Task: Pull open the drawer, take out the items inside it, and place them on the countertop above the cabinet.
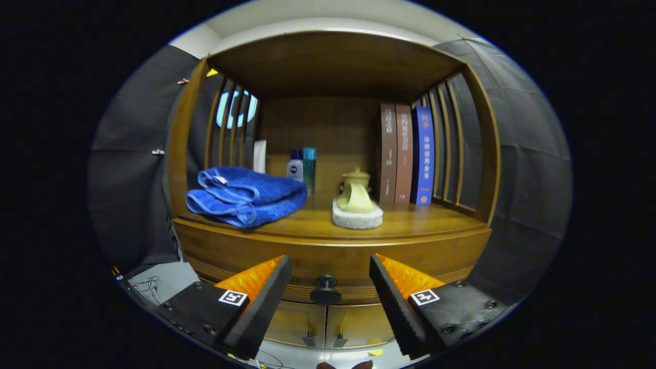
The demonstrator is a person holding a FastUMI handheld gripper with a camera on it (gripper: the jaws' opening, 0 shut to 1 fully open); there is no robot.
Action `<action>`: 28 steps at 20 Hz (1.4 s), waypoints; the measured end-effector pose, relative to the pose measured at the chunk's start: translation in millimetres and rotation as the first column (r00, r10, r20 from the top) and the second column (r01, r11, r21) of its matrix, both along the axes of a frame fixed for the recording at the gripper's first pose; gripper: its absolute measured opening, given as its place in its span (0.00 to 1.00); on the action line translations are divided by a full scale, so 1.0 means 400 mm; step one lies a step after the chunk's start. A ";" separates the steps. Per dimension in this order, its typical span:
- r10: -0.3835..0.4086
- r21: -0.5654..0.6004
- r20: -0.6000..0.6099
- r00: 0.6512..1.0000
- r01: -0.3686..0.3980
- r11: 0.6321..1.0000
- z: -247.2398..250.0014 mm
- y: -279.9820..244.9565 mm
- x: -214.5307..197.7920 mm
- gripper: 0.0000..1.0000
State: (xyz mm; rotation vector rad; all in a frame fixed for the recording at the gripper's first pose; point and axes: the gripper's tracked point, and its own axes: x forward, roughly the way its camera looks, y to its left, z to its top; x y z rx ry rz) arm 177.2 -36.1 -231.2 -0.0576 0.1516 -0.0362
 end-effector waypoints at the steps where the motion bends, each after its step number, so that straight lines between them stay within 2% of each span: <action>1: 0.015 -0.002 0.021 1.000 -0.015 1.000 0.035 0.014 -0.027 0.99; 7: 0.071 0.016 0.085 0.994 -0.073 0.997 0.206 0.074 -0.158 0.99; 13: 0.073 0.035 0.136 0.988 -0.079 0.996 0.301 0.084 -0.254 0.99; 22: 0.024 0.114 0.138 0.990 -0.040 0.993 0.395 0.039 -0.300 0.99; 28: 0.035 0.098 0.157 0.987 -0.051 0.994 0.426 0.049 -0.330 0.99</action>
